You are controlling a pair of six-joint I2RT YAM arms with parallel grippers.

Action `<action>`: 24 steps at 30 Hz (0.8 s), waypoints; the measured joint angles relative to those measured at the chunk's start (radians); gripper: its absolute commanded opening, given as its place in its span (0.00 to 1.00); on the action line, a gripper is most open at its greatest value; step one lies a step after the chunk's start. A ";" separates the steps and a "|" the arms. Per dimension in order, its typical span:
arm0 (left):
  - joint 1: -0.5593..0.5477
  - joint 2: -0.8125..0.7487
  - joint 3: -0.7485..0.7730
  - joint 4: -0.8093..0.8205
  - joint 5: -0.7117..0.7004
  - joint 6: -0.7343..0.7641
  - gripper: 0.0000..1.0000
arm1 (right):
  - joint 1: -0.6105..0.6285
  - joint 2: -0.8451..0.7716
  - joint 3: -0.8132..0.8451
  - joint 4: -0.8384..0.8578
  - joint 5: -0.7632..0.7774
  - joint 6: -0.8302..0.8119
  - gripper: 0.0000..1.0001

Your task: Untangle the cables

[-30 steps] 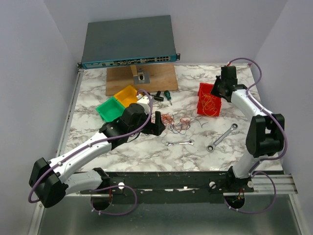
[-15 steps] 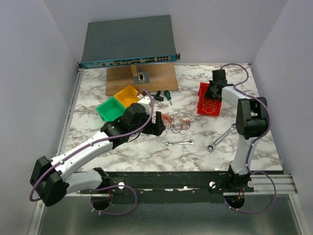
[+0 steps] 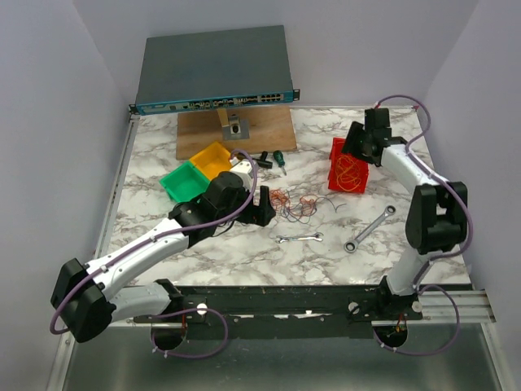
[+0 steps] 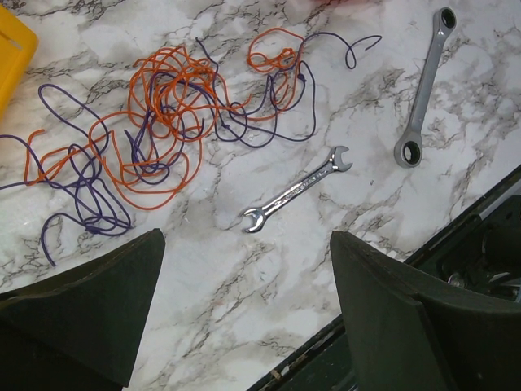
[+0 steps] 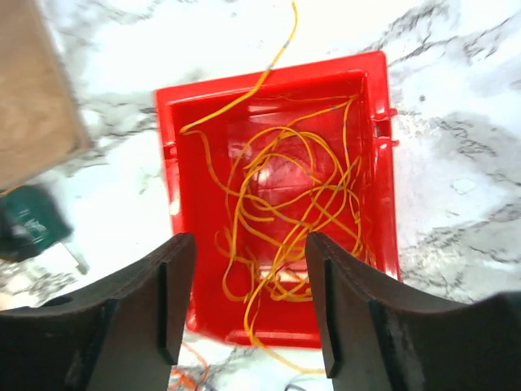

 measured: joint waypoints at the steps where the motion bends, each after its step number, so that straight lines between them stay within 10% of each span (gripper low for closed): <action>1: 0.000 0.002 0.000 0.001 0.000 0.001 0.86 | 0.000 -0.038 -0.009 -0.002 0.000 0.000 0.69; 13: 0.000 0.171 0.111 -0.039 -0.035 0.024 0.85 | 0.090 -0.426 -0.288 0.004 -0.148 -0.021 0.69; 24: 0.035 0.259 0.139 -0.055 -0.085 0.048 0.81 | 0.322 -0.441 -0.530 0.096 -0.272 -0.037 0.63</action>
